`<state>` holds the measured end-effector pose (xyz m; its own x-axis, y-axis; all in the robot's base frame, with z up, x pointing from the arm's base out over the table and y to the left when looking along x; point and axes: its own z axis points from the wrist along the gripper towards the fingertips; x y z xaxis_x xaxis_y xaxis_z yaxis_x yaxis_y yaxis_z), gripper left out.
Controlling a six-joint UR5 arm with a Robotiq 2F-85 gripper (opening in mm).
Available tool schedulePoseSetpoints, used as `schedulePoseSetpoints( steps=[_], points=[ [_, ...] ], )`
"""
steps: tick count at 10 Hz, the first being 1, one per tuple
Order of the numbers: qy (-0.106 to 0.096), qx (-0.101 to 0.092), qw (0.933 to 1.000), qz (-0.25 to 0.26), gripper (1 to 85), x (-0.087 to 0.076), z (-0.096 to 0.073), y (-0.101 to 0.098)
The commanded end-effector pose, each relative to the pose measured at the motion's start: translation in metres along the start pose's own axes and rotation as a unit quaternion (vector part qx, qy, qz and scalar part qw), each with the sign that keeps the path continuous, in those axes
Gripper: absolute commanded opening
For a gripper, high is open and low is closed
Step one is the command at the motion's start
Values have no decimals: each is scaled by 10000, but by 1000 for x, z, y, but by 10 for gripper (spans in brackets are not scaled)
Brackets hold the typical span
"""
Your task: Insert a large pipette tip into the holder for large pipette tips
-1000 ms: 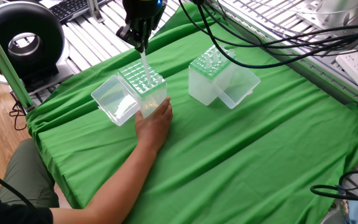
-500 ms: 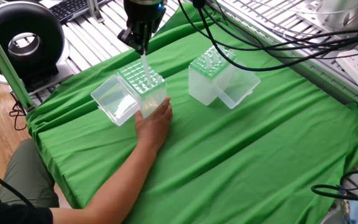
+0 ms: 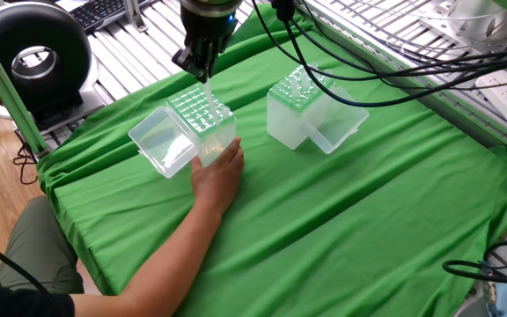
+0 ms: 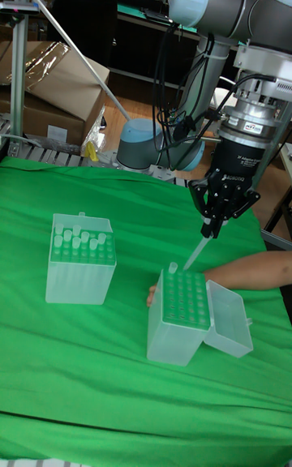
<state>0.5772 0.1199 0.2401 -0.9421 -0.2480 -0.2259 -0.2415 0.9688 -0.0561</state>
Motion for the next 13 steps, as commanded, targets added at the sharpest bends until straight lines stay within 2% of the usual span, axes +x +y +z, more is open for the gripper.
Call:
schedulePoseSetpoints(
  steps=[1,3,5,7,9,11,13],
  points=[
    [-3,-64,10000,44,10,1,3,2],
    [-1,-88,9999,73,10,2,5,2],
    [207,-77,9997,121,10,10,-5,6],
    [213,-55,9997,124,10,10,-8,7],
    [358,-2,9992,185,10,17,-26,10],
    [308,-83,9993,203,10,8,-42,7],
    [190,-117,9995,215,10,-8,-50,10]
  ],
)
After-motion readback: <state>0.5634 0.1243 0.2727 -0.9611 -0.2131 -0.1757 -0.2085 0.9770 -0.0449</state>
